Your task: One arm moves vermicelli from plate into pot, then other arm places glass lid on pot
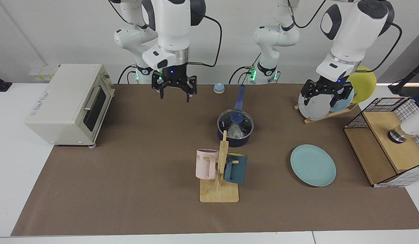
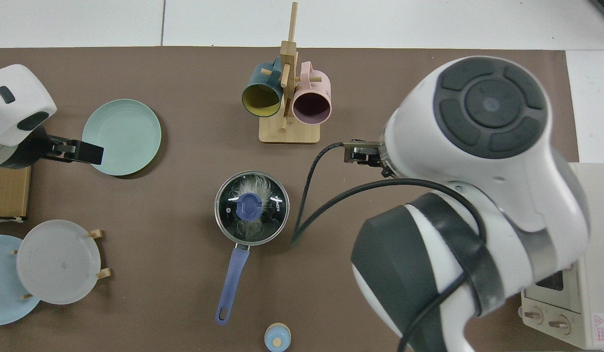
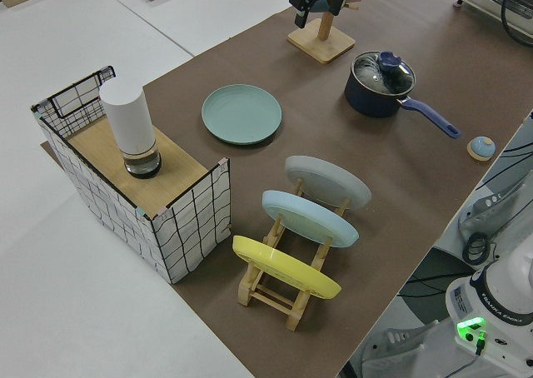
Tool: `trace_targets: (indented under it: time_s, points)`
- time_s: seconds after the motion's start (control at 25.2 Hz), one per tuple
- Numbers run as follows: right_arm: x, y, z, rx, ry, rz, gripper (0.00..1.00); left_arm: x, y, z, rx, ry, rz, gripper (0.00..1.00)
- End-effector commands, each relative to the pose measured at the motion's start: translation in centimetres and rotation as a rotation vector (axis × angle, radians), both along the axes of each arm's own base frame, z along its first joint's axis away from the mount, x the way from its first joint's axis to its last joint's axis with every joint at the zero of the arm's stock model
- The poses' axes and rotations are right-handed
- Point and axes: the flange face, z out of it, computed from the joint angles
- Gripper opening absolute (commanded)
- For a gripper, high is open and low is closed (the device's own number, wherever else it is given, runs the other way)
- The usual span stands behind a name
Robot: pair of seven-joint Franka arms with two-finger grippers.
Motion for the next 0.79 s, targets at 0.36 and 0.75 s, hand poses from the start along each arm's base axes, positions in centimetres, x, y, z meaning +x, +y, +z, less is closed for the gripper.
trace_targets:
  time_s: [0.36,0.75]
  points:
    - [-2.6,-16.8,0.2,0.014,0.051,0.066,1.00,-1.3,0.0,0.5,-0.039,0.060,-0.009,1.00]
    - [-4.3,-23.3,-3.2,0.033,0.033,0.090,1.00,-1.2,0.1,0.7,-0.032,0.046,-0.043,1.00]
